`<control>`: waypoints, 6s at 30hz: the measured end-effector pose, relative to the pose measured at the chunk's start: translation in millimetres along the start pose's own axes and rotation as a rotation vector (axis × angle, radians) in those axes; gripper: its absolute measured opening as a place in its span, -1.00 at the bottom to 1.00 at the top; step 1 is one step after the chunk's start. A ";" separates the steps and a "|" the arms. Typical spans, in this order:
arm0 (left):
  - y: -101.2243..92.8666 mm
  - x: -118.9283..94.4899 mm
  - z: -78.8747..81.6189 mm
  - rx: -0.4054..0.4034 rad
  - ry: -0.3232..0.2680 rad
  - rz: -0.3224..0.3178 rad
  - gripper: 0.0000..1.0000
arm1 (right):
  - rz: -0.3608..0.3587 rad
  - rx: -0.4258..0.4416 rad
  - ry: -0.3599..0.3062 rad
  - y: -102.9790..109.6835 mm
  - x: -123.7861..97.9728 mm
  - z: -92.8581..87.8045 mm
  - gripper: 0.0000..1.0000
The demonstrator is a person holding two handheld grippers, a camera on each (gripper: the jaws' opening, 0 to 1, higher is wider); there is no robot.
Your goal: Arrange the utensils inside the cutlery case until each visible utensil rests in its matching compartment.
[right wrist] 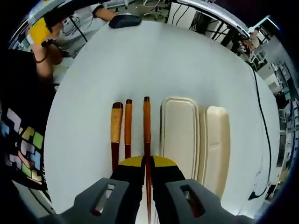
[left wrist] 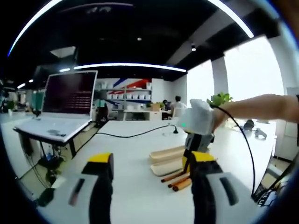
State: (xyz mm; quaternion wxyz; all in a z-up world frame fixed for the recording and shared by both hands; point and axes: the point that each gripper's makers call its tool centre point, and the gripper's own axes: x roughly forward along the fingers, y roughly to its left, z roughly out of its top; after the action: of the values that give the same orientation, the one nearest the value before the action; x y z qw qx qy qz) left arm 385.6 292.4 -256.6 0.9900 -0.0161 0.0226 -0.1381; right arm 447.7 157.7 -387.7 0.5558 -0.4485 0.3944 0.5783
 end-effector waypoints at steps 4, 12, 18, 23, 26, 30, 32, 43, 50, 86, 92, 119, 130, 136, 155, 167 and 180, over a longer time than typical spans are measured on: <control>-2.1 -0.5 0.9 -0.007 -0.002 -0.008 0.38 | 0.002 0.010 -0.017 0.9 0.5 1.5 -0.95; -0.1 3.5 -1.8 -0.011 0.005 -0.001 0.38 | 0.001 0.022 -0.035 2.9 1.4 4.0 -0.96; -0.9 0.3 -0.1 -0.007 0.001 -0.002 0.37 | 0.017 -0.003 0.008 7.9 1.6 5.8 -0.96; 2.3 0.3 0.5 -0.006 -0.002 0.009 0.40 | -0.014 -0.007 0.032 2.4 -2.6 8.4 -0.96; 2.1 0.0 -0.1 -0.008 0.001 0.006 0.40 | -0.024 -0.018 0.043 -0.3 -12.6 9.7 -0.96; 1.5 -0.3 -0.1 -0.008 0.002 0.004 0.40 | -0.073 -0.018 0.030 -13.3 -37.0 15.2 -0.96; 1.0 -0.7 0.2 -0.008 0.002 0.003 0.40 | -0.096 -0.022 0.025 -19.0 -46.4 16.9 -0.96; -2.0 2.3 -2.0 -0.005 0.009 0.000 0.40 | -0.178 -0.058 0.016 -51.8 -60.4 16.5 -0.96; -4.3 3.9 -3.3 -0.004 0.014 -0.005 0.41 | -0.222 -0.044 0.037 -71.9 -54.6 10.5 -0.95; 1.1 6.8 -7.3 -0.008 0.031 0.001 0.41 | -0.256 -0.028 0.020 -90.6 -21.8 -10.9 -0.94; 0.1 6.9 -7.7 -0.007 0.034 -0.002 0.41 | -0.251 -0.029 0.026 -89.5 -18.9 -12.9 -0.94; -3.0 8.0 -10.3 -0.002 0.040 -0.007 0.41 | -0.292 -0.018 0.040 -102.8 -25.4 -11.6 -0.86; -7.5 8.7 -10.7 0.000 0.045 -0.017 0.41 | -0.351 0.045 0.036 -111.0 -54.3 -7.6 -0.84; -6.8 8.8 -9.9 0.003 0.045 -0.016 0.41 | -0.398 0.032 0.112 -106.4 -74.0 -16.9 -0.80; 0.8 3.9 -7.7 -0.005 0.038 -0.003 0.41 | -0.274 0.015 0.071 -61.8 -87.1 16.1 -0.66; -3.7 6.9 -9.8 -0.013 0.044 -0.017 0.40 | -0.094 0.015 0.132 -7.9 -55.9 4.3 -0.64; -2.1 7.0 -9.6 -0.007 0.049 -0.016 0.40 | 0.006 0.007 0.146 20.8 -27.0 -1.9 -0.66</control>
State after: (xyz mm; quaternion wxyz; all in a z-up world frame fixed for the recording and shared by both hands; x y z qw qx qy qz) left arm 391.3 288.2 -266.4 0.9880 -0.0161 0.0473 -0.1465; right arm 426.6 146.5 -363.3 0.5253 -0.4864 0.4373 0.5443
